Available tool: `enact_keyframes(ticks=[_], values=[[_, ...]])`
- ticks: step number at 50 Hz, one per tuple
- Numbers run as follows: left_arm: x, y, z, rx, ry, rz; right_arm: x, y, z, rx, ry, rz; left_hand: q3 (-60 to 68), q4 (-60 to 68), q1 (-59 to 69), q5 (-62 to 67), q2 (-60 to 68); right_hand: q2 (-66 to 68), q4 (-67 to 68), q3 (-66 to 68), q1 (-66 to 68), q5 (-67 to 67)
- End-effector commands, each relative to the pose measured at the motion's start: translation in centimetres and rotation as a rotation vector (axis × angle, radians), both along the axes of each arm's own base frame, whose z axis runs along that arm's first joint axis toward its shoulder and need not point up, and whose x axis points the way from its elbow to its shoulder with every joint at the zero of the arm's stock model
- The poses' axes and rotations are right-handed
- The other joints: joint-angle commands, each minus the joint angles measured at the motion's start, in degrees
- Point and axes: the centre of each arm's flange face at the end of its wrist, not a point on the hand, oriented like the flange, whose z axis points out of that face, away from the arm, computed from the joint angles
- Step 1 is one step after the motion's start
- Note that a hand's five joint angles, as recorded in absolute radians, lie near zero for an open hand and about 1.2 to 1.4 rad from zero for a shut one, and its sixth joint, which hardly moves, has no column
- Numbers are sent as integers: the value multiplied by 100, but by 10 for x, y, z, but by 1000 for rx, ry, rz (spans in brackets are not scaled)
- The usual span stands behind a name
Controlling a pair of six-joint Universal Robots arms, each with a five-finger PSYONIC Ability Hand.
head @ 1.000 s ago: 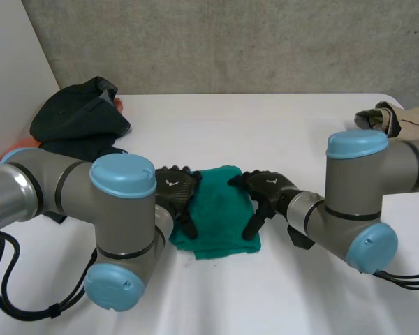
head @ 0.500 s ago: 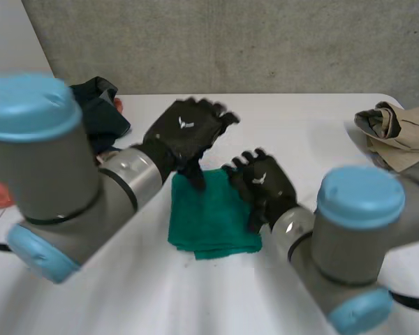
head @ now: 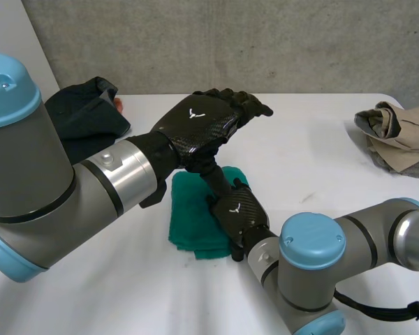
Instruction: Fold the laundry.
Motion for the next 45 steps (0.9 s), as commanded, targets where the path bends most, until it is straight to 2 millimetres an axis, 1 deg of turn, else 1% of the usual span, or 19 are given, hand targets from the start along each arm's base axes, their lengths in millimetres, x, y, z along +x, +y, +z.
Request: enact_keyframes(ticks=[1,9,12,16,17,19,20,24,28,29,32,33,35,36,39,40,43,44,45], values=[[1,0,-1,3,-1,2,6,-7,6,-36,-34,5,58,77,63,35,53,617,560,569,555,941],[0,-1,-1,4,0,2,14,-16,10,-59,-61,10,58,77,63,35,53,701,644,652,638,1024],[1,-1,-2,6,-1,4,17,-20,10,-66,-69,13,58,77,63,35,53,1137,1080,1089,1074,1461],[1,-2,0,2,1,5,22,-26,15,-82,-95,15,58,77,63,35,53,2900,2842,2851,2837,3223],[1,-1,0,2,1,5,26,-27,16,-87,-102,28,58,77,63,35,53,4020,3963,3972,3958,4344],[2,-3,1,-1,3,10,29,-29,19,-94,-113,46,58,77,63,35,53,5604,5547,5555,5541,5927],[4,-5,1,-2,4,18,30,-31,20,-97,-119,54,58,77,63,35,53,6040,5983,5991,5977,6363],[8,-10,3,-7,7,36,34,-40,29,-119,-150,80,75,94,80,52,70,6044,5987,5996,5982,6368],[11,-14,7,-18,14,50,34,-62,49,-180,-195,51,75,94,80,52,70,6044,5987,5996,5982,6368],[12,-14,9,-22,16,51,31,-73,60,-203,-224,31,75,94,80,52,70,6044,5987,5996,5982,6368],[15,-15,17,-41,30,62,28,-93,88,-256,-305,1,75,94,80,52,70,6044,5987,5996,5982,6368],[15,-16,18,-45,32,64,23,-106,109,-295,-364,-21,75,94,80,52,70,6044,5987,5996,5982,6368],[17,-18,22,-56,38,71,15,-120,129,-333,-422,-48,75,94,80,52,70,6044,5987,5996,5982,6368],[17,-18,24,-62,42,73,2,-137,149,-377,-478,-86,75,94,80,52,70,6044,5987,5996,5982,6368],[17,-19,29,-79,51,73,-21,-161,176,-452,-536,-149,75,94,80,52,70,6044,5987,5996,5982,6368],[17,-18,29,-80,52,71,-38,-175,192,-497,-561,-188,75,94,80,52,70,6044,5987,5996,5982,6368],[16,-18,32,-88,56,70,-66,-196,211,-554,-576,-245,75,94,80,52,70,6044,5987,5996,5982,6368],[16,-19,32,-89,56,70,-86,-211,220,-592,-578,-281,75,94,80,52,70,6044,5987,5996,5982,6368],[16,-19,33,-91,57,70,-97,-218,223,-608,-578,-298,75,94,80,52,70,6044,5987,5996,5982,6368]])
